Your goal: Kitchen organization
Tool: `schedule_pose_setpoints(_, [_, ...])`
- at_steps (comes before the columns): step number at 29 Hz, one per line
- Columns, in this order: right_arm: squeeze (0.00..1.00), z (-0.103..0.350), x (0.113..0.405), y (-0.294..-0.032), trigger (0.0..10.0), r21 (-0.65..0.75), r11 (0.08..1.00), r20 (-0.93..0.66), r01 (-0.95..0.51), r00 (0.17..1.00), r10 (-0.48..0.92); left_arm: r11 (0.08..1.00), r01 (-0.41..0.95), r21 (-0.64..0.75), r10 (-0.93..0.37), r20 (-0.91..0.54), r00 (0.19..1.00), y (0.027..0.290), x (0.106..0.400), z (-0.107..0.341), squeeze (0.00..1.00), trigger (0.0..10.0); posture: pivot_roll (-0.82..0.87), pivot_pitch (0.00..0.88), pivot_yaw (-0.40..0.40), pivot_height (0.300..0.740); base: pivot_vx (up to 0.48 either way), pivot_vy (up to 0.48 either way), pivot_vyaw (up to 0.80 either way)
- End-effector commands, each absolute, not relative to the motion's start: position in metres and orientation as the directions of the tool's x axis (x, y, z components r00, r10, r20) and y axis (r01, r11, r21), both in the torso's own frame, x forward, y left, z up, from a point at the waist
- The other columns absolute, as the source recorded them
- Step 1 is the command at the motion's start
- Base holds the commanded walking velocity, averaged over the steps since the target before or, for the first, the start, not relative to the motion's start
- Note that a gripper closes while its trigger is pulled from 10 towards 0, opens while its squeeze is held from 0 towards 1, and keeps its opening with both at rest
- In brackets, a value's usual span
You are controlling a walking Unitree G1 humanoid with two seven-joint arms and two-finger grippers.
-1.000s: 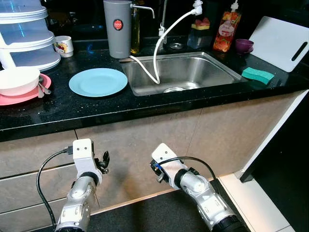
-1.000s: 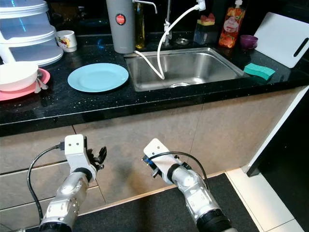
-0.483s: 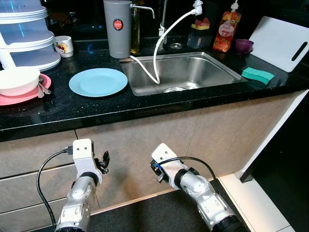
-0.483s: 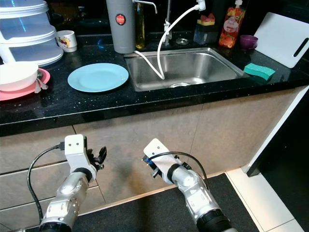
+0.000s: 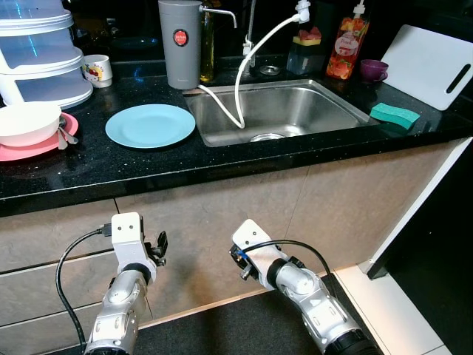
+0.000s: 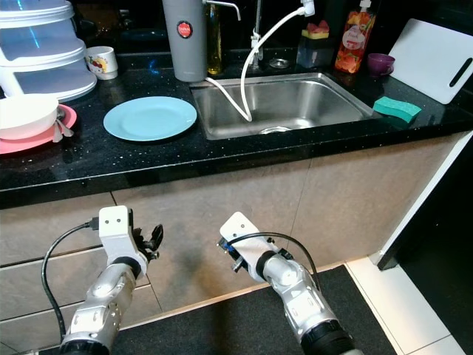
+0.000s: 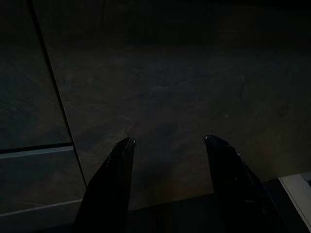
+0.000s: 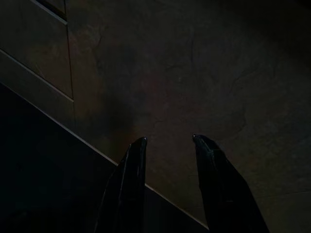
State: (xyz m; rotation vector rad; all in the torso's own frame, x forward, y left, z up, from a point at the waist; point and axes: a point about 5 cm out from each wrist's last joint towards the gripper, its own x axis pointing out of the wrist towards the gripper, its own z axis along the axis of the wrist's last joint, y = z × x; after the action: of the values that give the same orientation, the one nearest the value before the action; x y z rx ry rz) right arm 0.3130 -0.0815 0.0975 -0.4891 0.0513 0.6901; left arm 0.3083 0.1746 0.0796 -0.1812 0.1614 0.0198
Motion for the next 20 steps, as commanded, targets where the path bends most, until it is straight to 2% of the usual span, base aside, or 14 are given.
schedule_pose_setpoints(1, [0.0,0.0959,0.311,-0.0836,10.0,-0.407,0.668,-0.206,-0.623,0.775,0.597,0.982,-0.035,-0.184,0.001,-0.18,0.984,0.1735,0.3056,0.0754,0.0,10.0,-0.1,0.076,-0.006,0.74,0.0,0.0,0.0])
schedule_pose_setpoints(20, [0.0,0.096,0.3111,-0.0833,10.0,-0.407,0.668,-0.206,-0.623,0.775,0.597,0.983,-0.032,-0.183,-0.002,-0.181,0.983,0.1732,0.3069,0.0755,0.0,10.0,-0.1,0.078,-0.002,0.74,0.0,0.0,0.0])
